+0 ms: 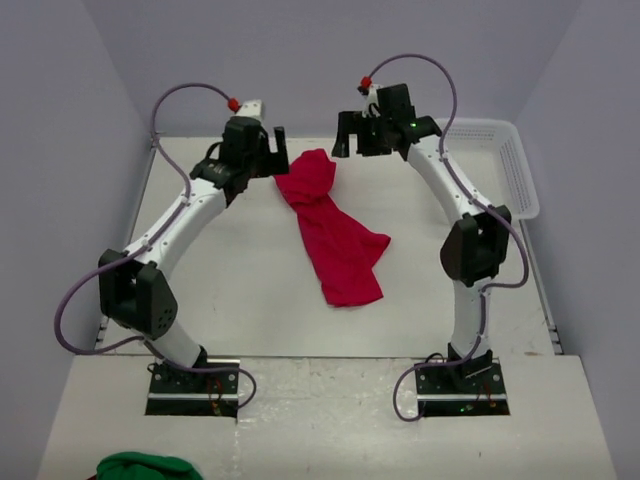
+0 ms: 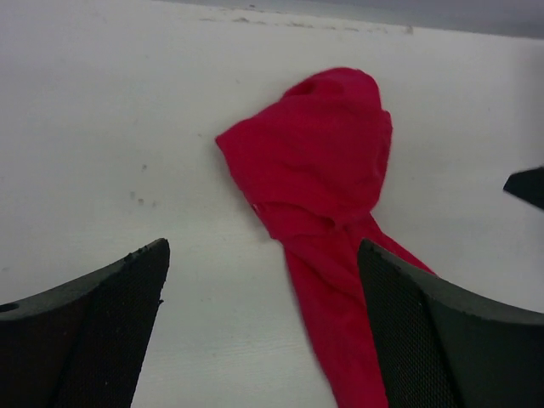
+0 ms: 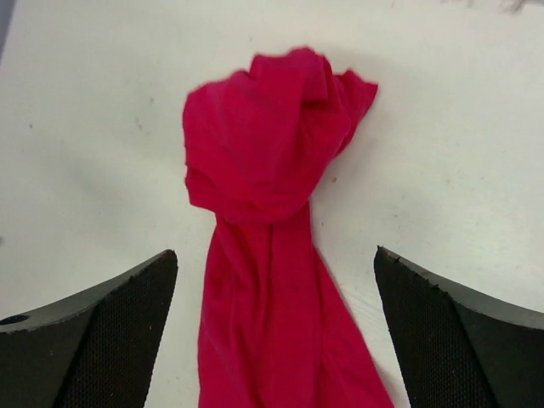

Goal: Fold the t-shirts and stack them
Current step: Move the tshirt to the center of the board, then flatten out the tshirt

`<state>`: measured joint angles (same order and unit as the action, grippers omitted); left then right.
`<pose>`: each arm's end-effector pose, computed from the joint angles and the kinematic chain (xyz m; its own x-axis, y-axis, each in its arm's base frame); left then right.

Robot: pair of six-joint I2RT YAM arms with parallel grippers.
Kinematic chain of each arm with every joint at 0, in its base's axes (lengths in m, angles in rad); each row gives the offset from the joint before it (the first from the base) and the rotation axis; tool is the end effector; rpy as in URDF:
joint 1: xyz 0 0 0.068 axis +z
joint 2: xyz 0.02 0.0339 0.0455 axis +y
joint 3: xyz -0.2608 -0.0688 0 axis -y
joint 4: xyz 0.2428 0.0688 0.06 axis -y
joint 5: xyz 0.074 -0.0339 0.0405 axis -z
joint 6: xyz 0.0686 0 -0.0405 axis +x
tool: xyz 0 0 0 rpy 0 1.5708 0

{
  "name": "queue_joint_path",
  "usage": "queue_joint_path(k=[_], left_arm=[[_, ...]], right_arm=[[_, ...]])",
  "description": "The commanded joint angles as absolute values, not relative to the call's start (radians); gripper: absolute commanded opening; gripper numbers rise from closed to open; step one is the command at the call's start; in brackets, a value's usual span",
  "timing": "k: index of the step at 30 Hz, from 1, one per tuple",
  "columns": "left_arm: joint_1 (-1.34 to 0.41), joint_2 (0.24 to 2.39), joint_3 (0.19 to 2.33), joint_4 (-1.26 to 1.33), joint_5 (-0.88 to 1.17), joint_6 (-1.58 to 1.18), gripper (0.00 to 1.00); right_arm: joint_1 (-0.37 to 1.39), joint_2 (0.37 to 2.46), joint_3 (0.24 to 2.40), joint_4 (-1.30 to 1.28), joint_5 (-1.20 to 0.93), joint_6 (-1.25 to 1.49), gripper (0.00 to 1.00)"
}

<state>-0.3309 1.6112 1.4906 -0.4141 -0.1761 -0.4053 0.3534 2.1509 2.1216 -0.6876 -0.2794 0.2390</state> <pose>0.3827 -0.1188 0.3323 -0.5128 -0.2343 -0.8259 -0.0271 0.9660 -0.2572 0.4747 0.1953 0.2925 -0.7239 -0.0245 -0.6895 -0.3668 0.8601 0.3545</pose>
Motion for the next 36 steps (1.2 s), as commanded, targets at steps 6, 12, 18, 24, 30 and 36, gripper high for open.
queue_joint_path(k=[6,12,18,24,30,36], left_arm=[[-0.543,1.723,1.571,-0.506,-0.256,-0.301,0.90],[-0.583,1.793,1.560,-0.514,-0.371,-0.284,0.86],[-0.583,1.934,1.675,-0.531,-0.433,-0.256,0.70],[-0.583,2.028,1.781,-0.529,-0.393,-0.241,0.64],[-0.583,2.123,1.885,-0.566,-0.402,-0.210,0.65],[-0.583,2.183,1.927,-0.580,-0.391,-0.198,0.65]], right_arm=[[0.362,1.821,1.815,-0.603,-0.068,0.236,0.90],[0.362,1.691,1.444,-0.437,-0.147,0.316,0.59],[0.362,1.519,1.278,-0.370,-0.259,0.403,0.38],[0.368,1.382,1.128,-0.356,-0.310,0.459,0.63],[0.370,1.309,0.962,-0.355,-0.362,0.485,0.66],[0.373,1.276,0.885,-0.333,-0.370,0.500,0.66]])
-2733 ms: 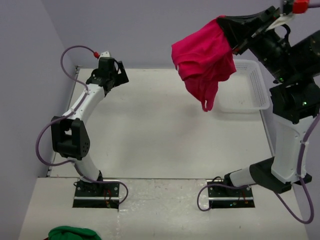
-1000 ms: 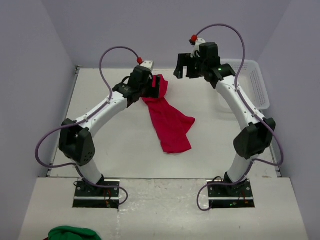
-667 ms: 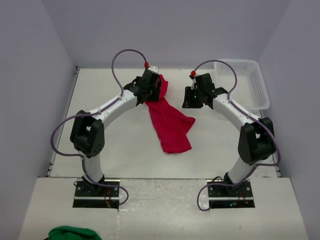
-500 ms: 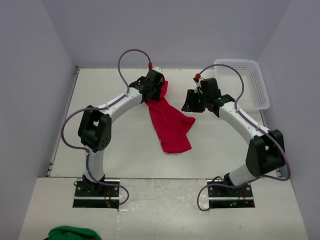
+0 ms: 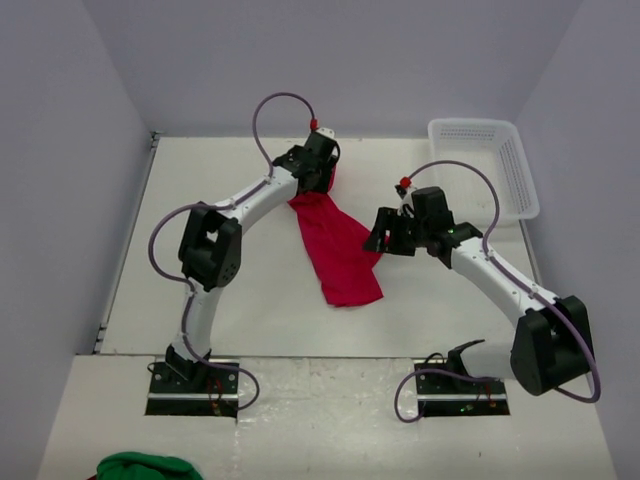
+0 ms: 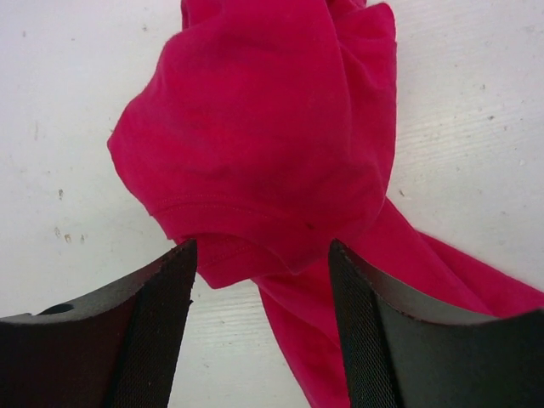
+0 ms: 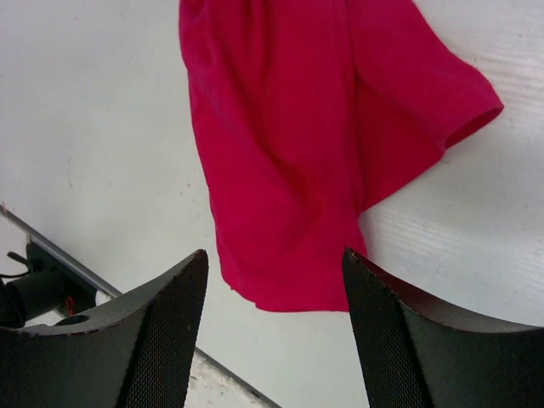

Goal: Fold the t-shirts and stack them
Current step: Flatten out the tshirt

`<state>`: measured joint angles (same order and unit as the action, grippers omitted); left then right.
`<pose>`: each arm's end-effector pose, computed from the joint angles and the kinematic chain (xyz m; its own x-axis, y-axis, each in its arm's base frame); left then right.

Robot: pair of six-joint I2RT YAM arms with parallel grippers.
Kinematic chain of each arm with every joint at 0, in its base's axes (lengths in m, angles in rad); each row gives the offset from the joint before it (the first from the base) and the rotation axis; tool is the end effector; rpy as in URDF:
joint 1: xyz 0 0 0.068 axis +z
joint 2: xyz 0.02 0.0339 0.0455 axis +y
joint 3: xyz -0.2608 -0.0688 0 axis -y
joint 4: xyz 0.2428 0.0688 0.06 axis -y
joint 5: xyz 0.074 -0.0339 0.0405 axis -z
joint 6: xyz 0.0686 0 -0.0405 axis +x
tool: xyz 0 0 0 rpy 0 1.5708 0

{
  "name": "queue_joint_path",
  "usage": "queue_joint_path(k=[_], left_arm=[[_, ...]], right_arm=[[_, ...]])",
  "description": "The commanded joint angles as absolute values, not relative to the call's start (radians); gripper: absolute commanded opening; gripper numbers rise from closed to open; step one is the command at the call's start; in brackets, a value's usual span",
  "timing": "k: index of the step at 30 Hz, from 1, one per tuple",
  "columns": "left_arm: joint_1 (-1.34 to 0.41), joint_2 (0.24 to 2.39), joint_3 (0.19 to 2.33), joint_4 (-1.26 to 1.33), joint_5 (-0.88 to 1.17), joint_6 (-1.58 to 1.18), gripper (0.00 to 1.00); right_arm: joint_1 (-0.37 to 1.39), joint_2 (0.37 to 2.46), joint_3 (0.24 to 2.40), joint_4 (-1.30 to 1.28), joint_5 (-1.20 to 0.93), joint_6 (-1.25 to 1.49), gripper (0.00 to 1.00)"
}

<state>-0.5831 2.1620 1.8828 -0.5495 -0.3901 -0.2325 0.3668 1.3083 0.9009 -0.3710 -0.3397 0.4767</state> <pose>0.4386 -0.2580 0.2195 -0.6666 0.1844 -0.7222 0.1450 0.9825 0.1170 0.2698 0.1281 0.2269 -0.8391 0.1411 -0.5253 -0.1965 0.8220 0.5346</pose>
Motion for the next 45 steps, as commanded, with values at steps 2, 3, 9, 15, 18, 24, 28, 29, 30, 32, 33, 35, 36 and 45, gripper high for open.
queue_joint_path(k=[2,3,9,15,18,24,28,29,30,32,33,35,36,45], left_arm=[[-0.583,2.187,1.918,-0.587,-0.384,-0.202,0.64],[-0.584,2.178,1.907,-0.588,-0.373,-0.212,0.64],[-0.617,2.169,1.858,-0.586,-0.387,-0.209,0.64],[-0.624,2.195,1.873,-0.584,-0.371,-0.212,0.63],[-0.624,2.210,1.881,-0.586,-0.376,-0.212,0.60],[-0.623,2.252,1.911,-0.589,-0.396,-0.201,0.50],[-0.618,2.279,1.948,-0.591,-0.402,-0.192,0.50],[-0.618,2.284,1.957,-0.594,-0.405,-0.187,0.50],[-0.617,2.295,1.966,-0.595,-0.405,-0.184,0.50],[-0.612,2.301,1.994,-0.609,-0.405,-0.186,0.50],[-0.612,2.304,1.999,-0.609,-0.403,-0.184,0.50],[-0.609,2.301,2.006,-0.609,-0.402,-0.183,0.45],[-0.611,2.298,2.008,-0.611,-0.403,-0.183,0.42],[-0.591,2.289,1.996,-0.604,-0.419,-0.179,0.20]], right_arm=[[0.373,1.272,0.885,-0.344,-0.333,0.492,0.66],[0.374,1.269,0.888,-0.350,-0.327,0.485,0.66],[0.374,1.299,0.910,-0.334,-0.328,0.486,0.67],[0.373,1.301,0.917,-0.327,-0.345,0.497,0.67],[0.374,1.276,0.911,-0.334,-0.334,0.495,0.67],[0.374,1.223,0.900,-0.362,-0.308,0.494,0.67],[0.374,1.207,0.888,-0.362,-0.311,0.497,0.67],[0.373,1.200,0.878,-0.359,-0.317,0.497,0.67],[0.373,1.197,0.874,-0.359,-0.318,0.497,0.67],[0.373,1.192,0.865,-0.357,-0.314,0.497,0.67],[0.374,1.193,0.858,-0.356,-0.314,0.497,0.67],[0.373,1.197,0.845,-0.345,-0.321,0.499,0.67],[0.374,1.207,0.841,-0.342,-0.322,0.500,0.67],[0.373,1.243,0.790,-0.318,-0.325,0.514,0.66]])
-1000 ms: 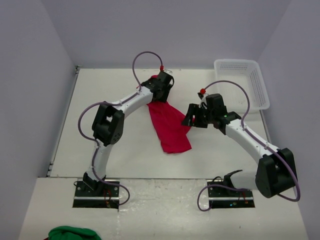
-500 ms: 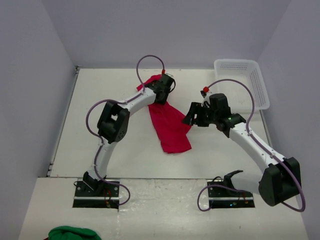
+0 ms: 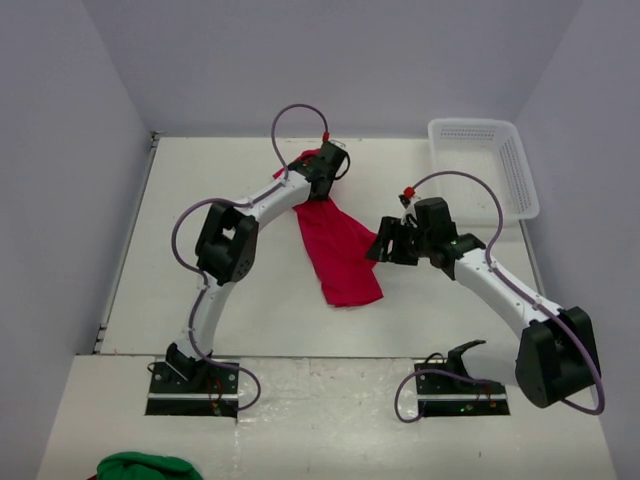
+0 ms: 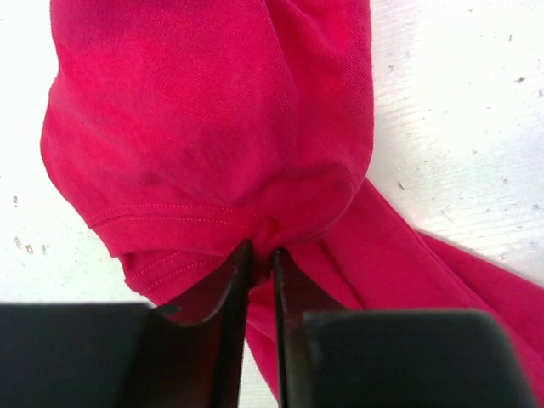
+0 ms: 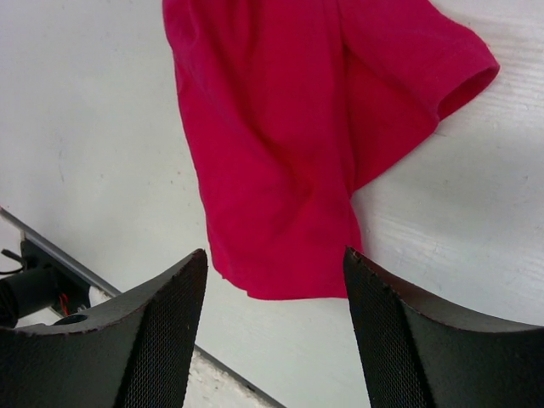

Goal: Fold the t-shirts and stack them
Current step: Flatten out the tshirt

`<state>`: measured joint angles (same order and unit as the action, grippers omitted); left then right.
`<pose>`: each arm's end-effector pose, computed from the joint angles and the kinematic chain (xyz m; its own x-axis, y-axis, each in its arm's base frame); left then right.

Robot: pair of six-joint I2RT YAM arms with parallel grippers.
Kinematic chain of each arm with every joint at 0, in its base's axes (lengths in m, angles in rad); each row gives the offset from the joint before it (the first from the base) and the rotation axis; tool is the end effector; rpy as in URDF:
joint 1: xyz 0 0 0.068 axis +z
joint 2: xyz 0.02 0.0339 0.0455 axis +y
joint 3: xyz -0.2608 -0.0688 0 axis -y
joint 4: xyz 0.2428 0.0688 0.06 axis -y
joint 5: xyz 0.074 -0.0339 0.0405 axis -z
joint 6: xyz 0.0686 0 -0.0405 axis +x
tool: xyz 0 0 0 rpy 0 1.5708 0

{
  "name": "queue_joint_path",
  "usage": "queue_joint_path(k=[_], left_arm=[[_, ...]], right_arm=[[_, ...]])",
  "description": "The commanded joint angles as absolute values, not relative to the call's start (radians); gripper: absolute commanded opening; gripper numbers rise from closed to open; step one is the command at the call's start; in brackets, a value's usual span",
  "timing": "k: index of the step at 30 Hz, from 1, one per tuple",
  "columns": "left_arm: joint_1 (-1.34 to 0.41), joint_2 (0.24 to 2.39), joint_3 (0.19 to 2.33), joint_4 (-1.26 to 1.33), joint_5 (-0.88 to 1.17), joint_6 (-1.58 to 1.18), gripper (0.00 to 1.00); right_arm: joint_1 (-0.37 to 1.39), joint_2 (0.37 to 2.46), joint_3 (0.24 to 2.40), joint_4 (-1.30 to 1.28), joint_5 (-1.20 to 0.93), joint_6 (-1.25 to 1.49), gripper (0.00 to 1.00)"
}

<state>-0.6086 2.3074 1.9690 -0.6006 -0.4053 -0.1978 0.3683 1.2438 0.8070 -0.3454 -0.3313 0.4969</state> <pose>0.4463 -0.2780 0.1721 -0.7149 0.2780 -0.6416 0.1977 0.9605 0.1959 0.2533 0.1217 0.2143 -0.8430 0.1579 -0.5143 -0.1750 0.8235 0.5397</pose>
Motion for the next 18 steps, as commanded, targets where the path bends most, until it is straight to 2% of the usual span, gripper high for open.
queue_joint_path(k=[1,2,3,9,18], left_arm=[[-0.591,2.289,1.996,-0.603,-0.420,-0.181,0.14],[-0.591,2.286,1.993,-0.603,-0.431,-0.183,0.03],[-0.591,2.283,1.990,-0.600,-0.436,-0.184,0.00],[-0.586,2.246,1.970,-0.584,-0.430,-0.192,0.00],[-0.586,2.187,1.950,-0.577,-0.433,-0.190,0.00]], right_arm=[[0.373,1.243,0.788,-0.322,-0.321,0.514,0.66],[0.373,1.249,0.787,-0.340,-0.318,0.512,0.66],[0.374,1.256,0.787,-0.351,-0.314,0.512,0.66],[0.376,1.351,0.759,-0.347,-0.330,0.515,0.68],[0.388,1.560,0.847,-0.327,-0.261,0.489,0.64]])
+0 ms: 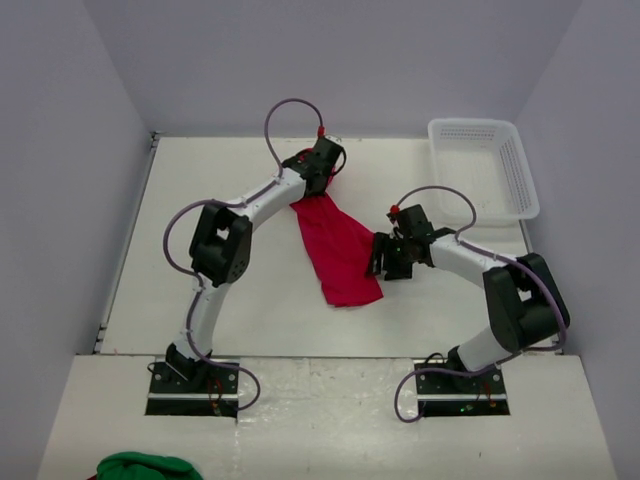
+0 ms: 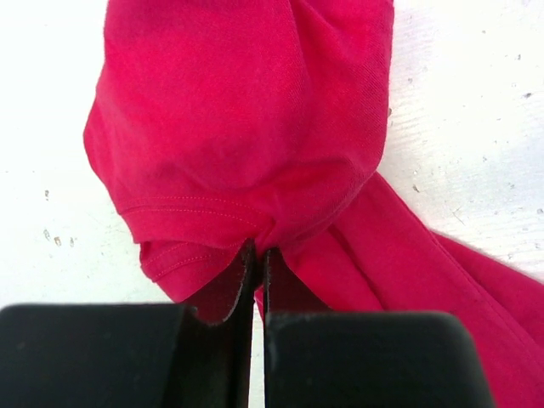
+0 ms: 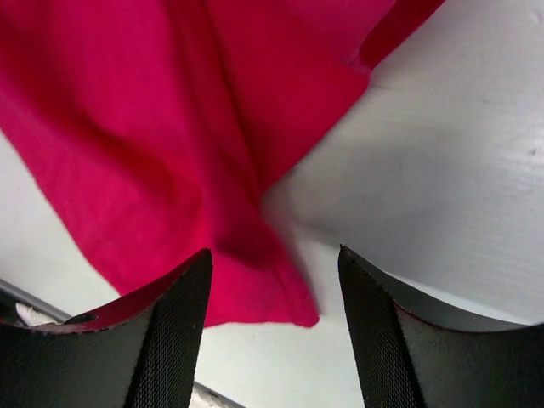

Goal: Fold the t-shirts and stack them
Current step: Flatten out the tshirt

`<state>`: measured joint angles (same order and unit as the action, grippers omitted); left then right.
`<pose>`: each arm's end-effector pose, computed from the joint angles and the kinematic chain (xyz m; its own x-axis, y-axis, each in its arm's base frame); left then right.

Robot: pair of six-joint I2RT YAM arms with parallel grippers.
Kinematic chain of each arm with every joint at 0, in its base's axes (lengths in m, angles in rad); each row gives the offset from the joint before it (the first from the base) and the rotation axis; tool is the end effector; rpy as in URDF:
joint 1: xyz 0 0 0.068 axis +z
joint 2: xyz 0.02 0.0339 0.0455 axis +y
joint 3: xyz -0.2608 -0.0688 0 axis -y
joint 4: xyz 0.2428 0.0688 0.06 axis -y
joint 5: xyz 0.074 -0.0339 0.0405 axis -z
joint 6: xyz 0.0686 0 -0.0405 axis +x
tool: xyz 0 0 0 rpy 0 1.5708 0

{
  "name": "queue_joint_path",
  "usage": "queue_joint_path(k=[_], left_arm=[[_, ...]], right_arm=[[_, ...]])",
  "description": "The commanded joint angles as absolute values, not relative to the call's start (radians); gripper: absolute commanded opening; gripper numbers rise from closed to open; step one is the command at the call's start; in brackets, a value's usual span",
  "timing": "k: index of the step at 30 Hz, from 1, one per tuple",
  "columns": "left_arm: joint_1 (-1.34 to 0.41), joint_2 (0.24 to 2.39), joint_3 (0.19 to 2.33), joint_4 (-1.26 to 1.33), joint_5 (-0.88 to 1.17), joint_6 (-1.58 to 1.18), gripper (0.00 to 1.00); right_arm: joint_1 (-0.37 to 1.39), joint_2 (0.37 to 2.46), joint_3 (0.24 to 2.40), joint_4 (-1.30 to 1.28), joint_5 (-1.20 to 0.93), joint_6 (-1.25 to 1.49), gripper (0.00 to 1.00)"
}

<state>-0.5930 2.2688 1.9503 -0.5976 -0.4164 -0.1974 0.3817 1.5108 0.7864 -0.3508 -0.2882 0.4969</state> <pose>0.4469 -0.2677 0.1858 -0.7052 0.2590 -0.6600 0.1719 0.9656 0.1952 0.2641 0.1270 0.1349 -0.9477 0.1121 -0.2989 -0.0350 0.8941 0.4465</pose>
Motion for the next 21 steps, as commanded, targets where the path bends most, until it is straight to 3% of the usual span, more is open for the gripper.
queue_joint_path(k=[1,8,15,19,20,21], left_arm=[[-0.586,2.186,1.951,-0.577,-0.431,-0.189,0.00],[-0.584,2.175,1.939,-0.572,-0.425,-0.190,0.00],[-0.574,2.174,1.936,-0.571,-0.419,-0.192,0.00],[-0.566,2.166,1.928,-0.566,-0.423,-0.192,0.00],[-0.558,2.163,1.928,-0.566,-0.422,-0.192,0.00],[-0.555,2.160,1.928,-0.569,-0.420,-0.193,0.00]], right_arm=[[0.387,1.575,0.853,-0.318,-0.264,0.492,0.62],[0.393,1.663,0.926,-0.305,-0.268,0.485,0.59],[0.406,1.664,0.936,-0.301,-0.278,0.495,0.45],[0.423,1.648,0.911,-0.292,-0.278,0.509,0.24],[0.426,1.641,0.907,-0.290,-0.276,0.514,0.11],[0.436,1.635,0.901,-0.288,-0.272,0.518,0.04]])
